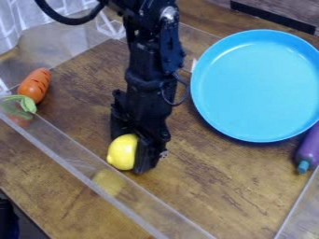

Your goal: Put the lemon on the blue tray

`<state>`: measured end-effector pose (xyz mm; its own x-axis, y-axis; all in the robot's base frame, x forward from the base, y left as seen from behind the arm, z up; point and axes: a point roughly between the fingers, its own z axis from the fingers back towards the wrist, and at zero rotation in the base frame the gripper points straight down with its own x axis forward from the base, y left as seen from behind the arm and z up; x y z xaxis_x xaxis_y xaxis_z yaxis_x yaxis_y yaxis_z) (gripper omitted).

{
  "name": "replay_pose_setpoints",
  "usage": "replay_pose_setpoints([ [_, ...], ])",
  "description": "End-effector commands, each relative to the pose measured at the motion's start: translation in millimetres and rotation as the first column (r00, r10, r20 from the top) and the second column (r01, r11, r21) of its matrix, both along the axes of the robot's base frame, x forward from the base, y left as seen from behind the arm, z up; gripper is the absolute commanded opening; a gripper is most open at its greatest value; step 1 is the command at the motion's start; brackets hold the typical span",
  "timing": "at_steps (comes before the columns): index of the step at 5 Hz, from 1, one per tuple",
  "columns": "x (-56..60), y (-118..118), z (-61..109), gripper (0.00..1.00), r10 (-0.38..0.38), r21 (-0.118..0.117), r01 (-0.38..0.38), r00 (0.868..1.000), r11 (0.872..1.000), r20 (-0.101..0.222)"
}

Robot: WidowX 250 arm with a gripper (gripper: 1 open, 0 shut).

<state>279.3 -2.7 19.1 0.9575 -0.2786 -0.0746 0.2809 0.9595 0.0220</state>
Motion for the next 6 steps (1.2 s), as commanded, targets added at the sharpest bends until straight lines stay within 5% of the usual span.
replay_pose_setpoints([
  [1,6.0,3.3,0.4,0.0,-0.024,-0.006,0.024,1.0,1.0,0.021],
  [6,15.9,12.4,1.2,0.0,-0.06,-0.039,0.061,0.998,0.997,0.031],
])
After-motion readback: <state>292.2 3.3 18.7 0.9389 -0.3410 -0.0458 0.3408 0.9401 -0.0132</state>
